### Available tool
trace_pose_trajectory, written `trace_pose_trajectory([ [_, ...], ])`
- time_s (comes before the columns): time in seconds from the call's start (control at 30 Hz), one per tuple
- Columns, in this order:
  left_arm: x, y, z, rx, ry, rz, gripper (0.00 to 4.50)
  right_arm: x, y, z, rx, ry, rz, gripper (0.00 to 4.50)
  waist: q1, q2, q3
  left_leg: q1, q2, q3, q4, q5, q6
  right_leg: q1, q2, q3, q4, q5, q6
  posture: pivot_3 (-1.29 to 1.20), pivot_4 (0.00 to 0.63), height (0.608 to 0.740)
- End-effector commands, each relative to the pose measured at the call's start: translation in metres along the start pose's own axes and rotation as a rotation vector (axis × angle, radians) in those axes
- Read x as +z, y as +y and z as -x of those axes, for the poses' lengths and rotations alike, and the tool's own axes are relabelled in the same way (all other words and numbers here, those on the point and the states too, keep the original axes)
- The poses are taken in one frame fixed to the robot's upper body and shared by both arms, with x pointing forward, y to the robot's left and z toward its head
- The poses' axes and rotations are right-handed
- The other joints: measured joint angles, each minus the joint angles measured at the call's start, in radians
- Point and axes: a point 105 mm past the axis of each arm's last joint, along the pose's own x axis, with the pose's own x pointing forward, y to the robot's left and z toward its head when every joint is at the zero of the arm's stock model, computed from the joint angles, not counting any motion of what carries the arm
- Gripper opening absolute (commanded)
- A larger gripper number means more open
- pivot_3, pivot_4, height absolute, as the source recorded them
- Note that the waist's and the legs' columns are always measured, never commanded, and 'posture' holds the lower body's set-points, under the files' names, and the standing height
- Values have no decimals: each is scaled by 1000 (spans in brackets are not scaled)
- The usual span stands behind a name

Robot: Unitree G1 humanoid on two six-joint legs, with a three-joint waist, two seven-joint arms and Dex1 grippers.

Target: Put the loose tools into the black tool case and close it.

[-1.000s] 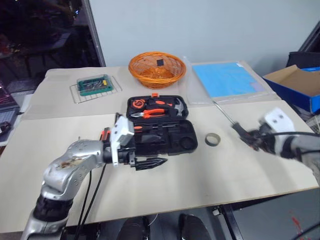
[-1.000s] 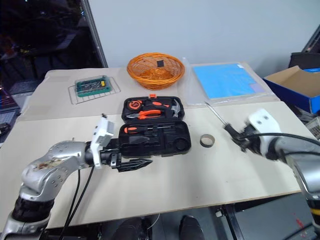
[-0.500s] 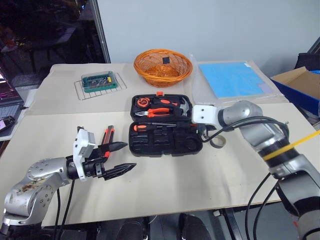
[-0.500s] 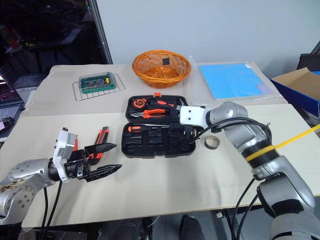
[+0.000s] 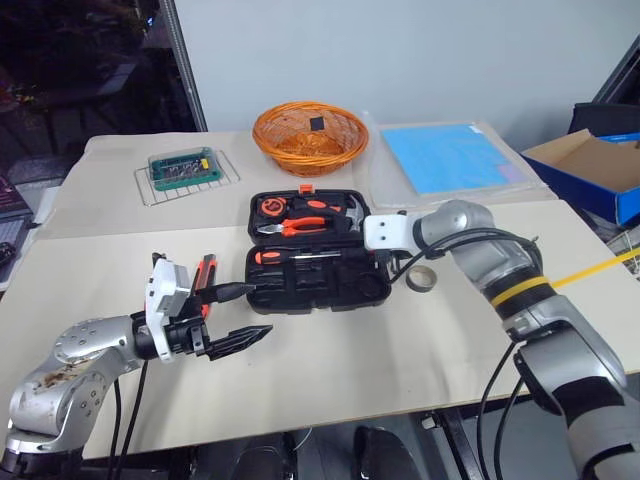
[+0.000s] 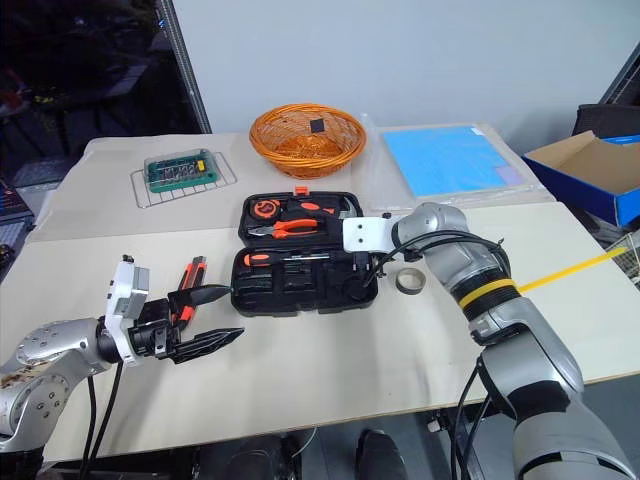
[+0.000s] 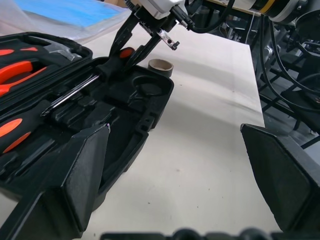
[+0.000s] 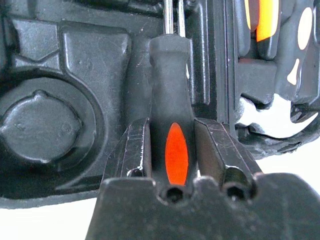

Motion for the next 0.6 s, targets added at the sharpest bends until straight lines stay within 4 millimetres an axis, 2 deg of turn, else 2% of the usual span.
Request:
trace_pose_trajectory([
  [0.03,5,-1,1,-5,-2,-53,4500,8,6,-13,38,-23,-18,960,-9,0,0,1,0,0,0,0,0,0,0,0,1,0,-1,0,150,740],
  [0.3,0,10,9,49,19,-62,4500,42,-10,-9,-23,-159,23,960,-19,0,0,6,2,1,-3,3,-5,-1,2,2,8,-5,-2,0,150,740],
  [0.5,1,8,8,44,15,-61,4500,51,-14,-8,-38,-193,27,960,-4,1,1,5,1,1,-6,3,-6,-2,1,2,8,-3,-6,0,150,740],
  [0.6,1,7,8,42,16,-61,4500,44,-7,-11,-1,-160,21,960,-2,0,2,4,0,1,-6,2,-5,-3,1,2,7,-3,-6,0,150,740],
])
